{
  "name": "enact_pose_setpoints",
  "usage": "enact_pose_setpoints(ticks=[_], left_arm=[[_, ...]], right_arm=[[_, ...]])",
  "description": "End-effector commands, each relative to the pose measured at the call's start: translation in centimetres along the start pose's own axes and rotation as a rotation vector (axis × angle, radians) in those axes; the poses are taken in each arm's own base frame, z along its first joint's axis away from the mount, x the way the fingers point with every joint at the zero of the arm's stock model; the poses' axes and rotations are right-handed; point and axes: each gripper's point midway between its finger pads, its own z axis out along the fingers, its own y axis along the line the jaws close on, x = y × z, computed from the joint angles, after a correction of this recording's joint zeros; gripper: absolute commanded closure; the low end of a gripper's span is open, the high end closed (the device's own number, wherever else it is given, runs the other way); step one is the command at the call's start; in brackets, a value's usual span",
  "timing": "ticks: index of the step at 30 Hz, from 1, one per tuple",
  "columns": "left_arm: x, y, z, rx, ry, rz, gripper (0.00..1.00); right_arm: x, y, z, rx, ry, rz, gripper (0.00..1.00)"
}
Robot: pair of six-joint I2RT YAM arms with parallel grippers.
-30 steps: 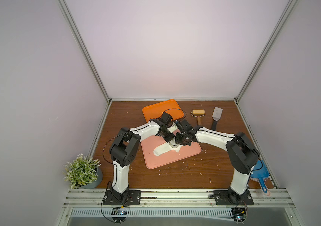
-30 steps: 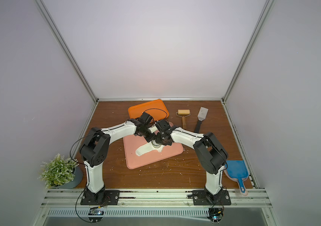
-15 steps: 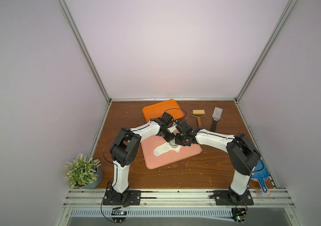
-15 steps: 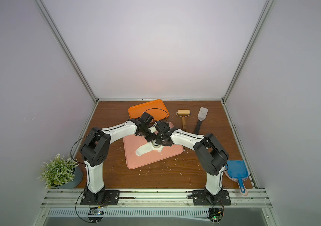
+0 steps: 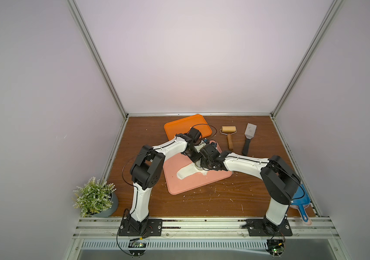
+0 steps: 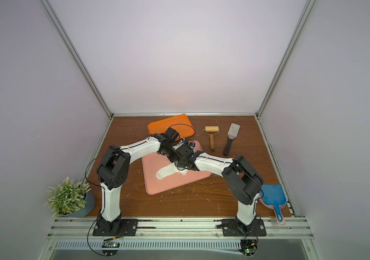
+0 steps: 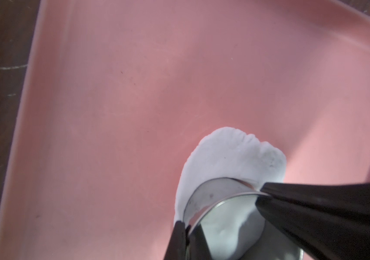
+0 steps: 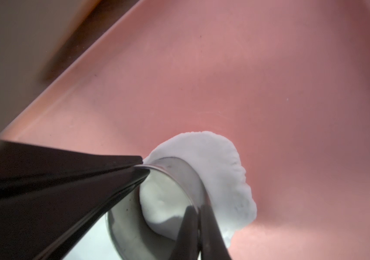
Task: Roll out the dumpling wrappers from the dough
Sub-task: Press the dumpling wrapper on the work surface.
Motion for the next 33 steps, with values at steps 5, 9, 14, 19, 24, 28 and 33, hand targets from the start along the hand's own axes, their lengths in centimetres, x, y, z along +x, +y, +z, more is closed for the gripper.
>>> enact_pose_setpoints(ticks=[5, 9, 14, 19, 24, 28, 33], left_arm=[[18.4, -2.1, 6.8, 0.043, 0.595, 0.026, 1.00], [20.1, -3.6, 5.9, 0.087, 0.610, -0.001, 1.00], [21.2, -6.0, 5.4, 0.167, 0.607, -0.041, 1.00], [21.4, -6.9, 5.4, 0.208, 0.598, -0.052, 1.00], [20.4, -5.0, 5.8, 0.115, 0.582, -0.031, 1.00], [19.0, -2.6, 6.7, 0.002, 0.565, -0.015, 1.00], [16.9, -1.1, 7.5, -0.041, 0.536, 0.005, 1.00]], right_arm=[[7.4, -2.5, 3.6, 0.015, 0.304, -0.087, 1.00], [4.0, -2.8, 4.2, 0.032, 0.264, -0.111, 1.00], [1.4, -2.9, 5.9, 0.039, 0.255, -0.149, 1.00], [1.9, -2.9, 6.7, 0.043, 0.273, -0.169, 1.00], [4.3, -3.3, 6.2, 0.053, 0.288, -0.177, 1.00], [7.2, -2.5, 5.7, 0.028, 0.324, -0.195, 1.00], [10.6, -1.3, 4.6, 0.002, 0.372, -0.232, 1.00]])
